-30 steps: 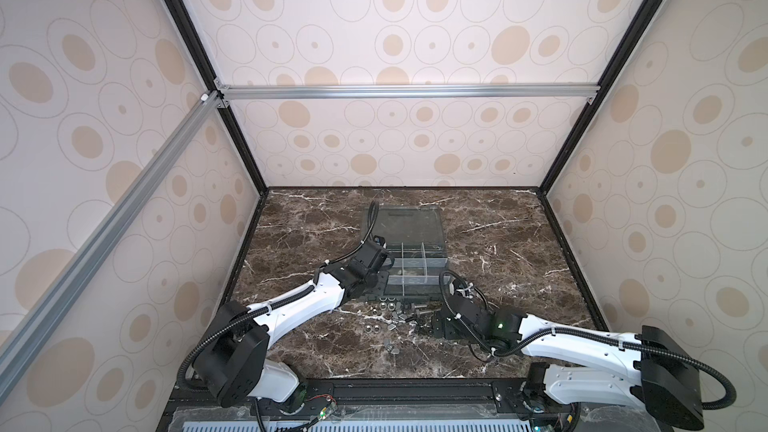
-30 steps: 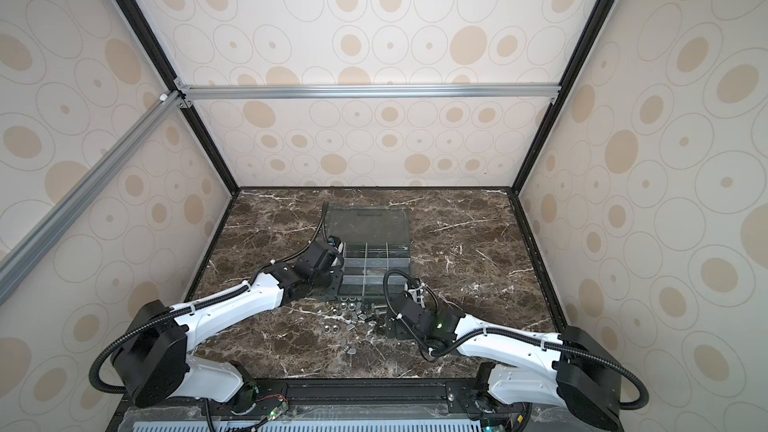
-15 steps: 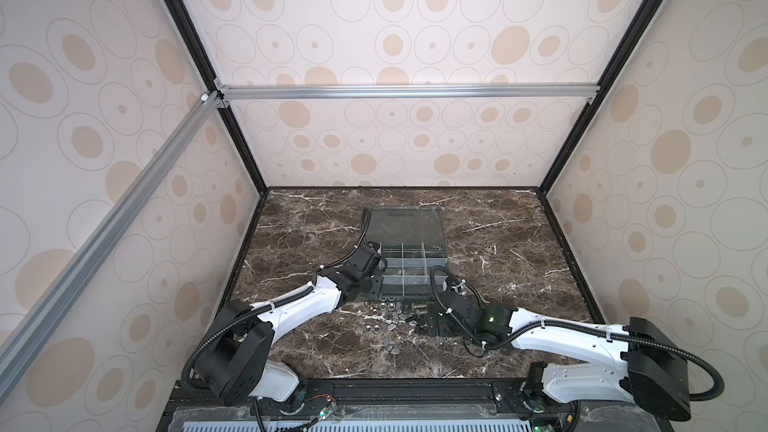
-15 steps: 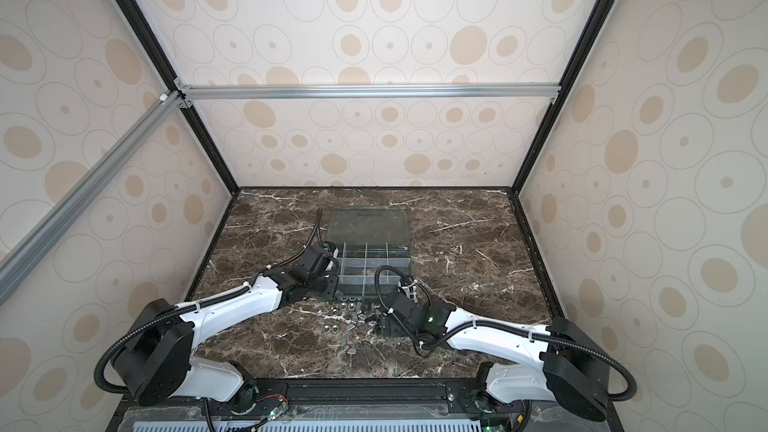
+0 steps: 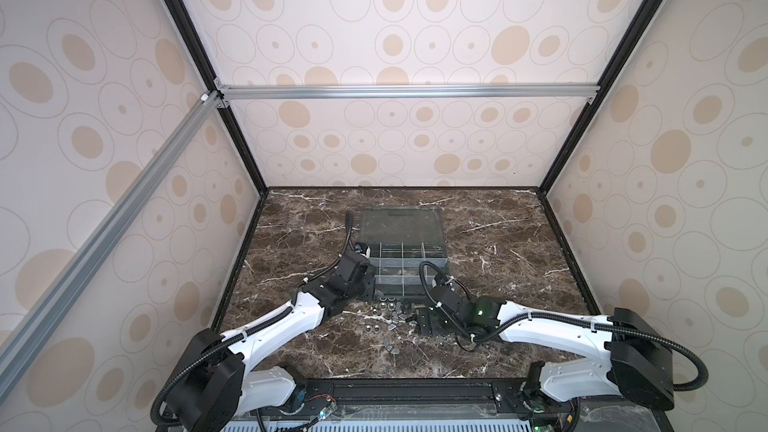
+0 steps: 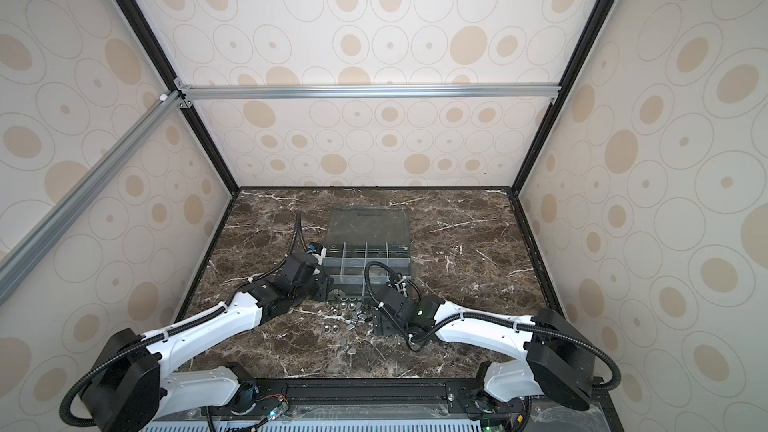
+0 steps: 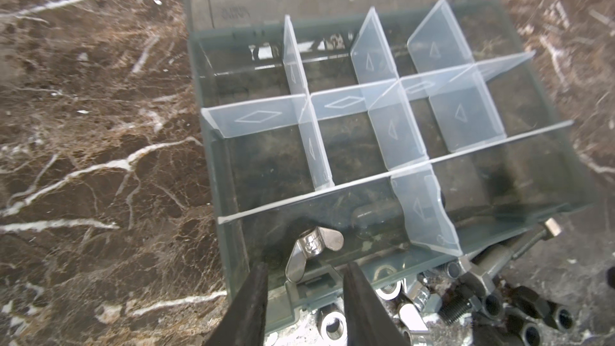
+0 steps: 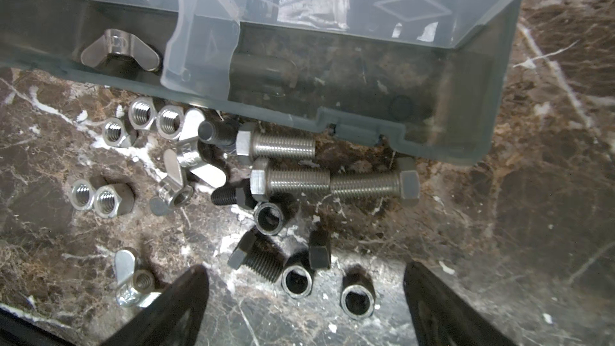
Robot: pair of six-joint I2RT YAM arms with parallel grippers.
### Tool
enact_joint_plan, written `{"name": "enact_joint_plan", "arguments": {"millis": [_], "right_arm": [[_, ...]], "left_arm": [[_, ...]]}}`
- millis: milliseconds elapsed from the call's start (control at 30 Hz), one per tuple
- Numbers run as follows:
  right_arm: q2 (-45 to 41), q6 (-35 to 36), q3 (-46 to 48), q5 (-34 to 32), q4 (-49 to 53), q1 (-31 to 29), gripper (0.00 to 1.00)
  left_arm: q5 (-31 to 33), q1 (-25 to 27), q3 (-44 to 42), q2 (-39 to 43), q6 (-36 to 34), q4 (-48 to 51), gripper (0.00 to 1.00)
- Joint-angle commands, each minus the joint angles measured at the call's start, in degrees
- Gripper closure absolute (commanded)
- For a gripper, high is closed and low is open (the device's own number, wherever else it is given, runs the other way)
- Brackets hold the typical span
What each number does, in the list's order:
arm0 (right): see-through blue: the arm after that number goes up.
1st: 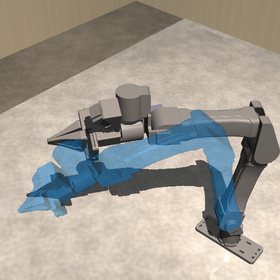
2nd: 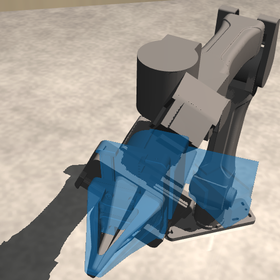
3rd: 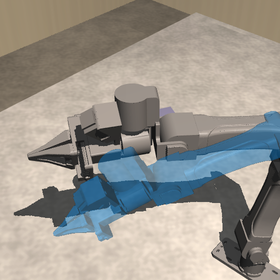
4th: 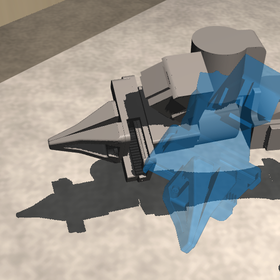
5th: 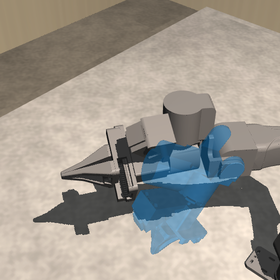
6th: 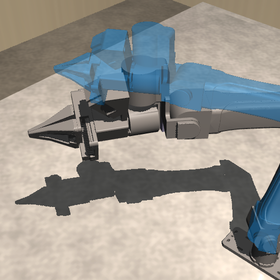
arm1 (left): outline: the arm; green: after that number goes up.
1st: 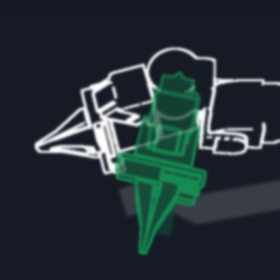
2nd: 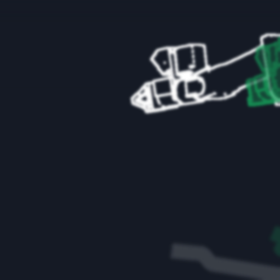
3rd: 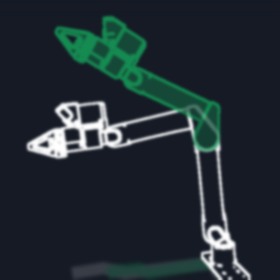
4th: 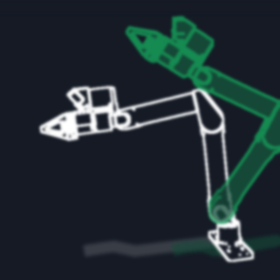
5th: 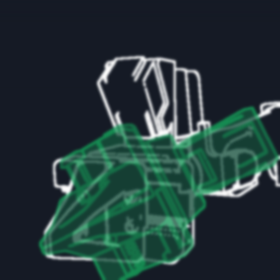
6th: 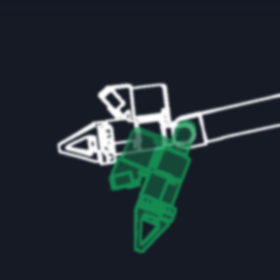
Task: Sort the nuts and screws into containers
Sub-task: 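Lift the wing nut with the left gripper and drop it into the box's nearest compartment, then draw the left gripper back while the right gripper grasps another silver wing nut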
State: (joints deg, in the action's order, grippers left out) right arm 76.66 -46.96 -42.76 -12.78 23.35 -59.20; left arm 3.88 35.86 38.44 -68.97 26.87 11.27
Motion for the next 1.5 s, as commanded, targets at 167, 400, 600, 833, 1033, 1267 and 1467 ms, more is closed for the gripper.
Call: {"name": "enact_joint_plan", "arguments": {"millis": [167,400,600,833,1033,1267,1467], "right_arm": [[5.33,2.04,-5.31,2.05,0.08,-1.43,0.10],[10.87,3.08,-9.15,4.40,-1.60,-2.63,0.14],[15.69,3.39,-12.71,6.02,-1.82,-4.02,0.21],[20.32,3.04,-16.96,6.02,-0.59,-5.27,0.28],[23.54,2.25,-19.15,6.32,-1.06,-6.10,0.33],[26.14,2.55,-21.20,7.13,-1.29,-6.24,0.39],[27.65,3.27,-22.34,7.87,-1.27,-6.23,0.43]], "left_arm": [[3.15,-1.38,-5.29,7.37,5.69,-2.27,0.60],[4.64,-1.99,-8.00,11.80,7.61,-2.97,0.58],[5.26,-2.34,-9.69,14.25,8.28,-3.76,0.56],[5.00,-2.63,-11.82,17.13,7.94,-5.98,0.54],[4.34,-3.02,-12.16,17.25,6.81,-6.40,0.53],[3.17,-3.25,-11.64,16.63,5.78,-6.44,0.52],[2.80,-3.33,-11.50,16.20,5.29,-6.42,0.51]]}}
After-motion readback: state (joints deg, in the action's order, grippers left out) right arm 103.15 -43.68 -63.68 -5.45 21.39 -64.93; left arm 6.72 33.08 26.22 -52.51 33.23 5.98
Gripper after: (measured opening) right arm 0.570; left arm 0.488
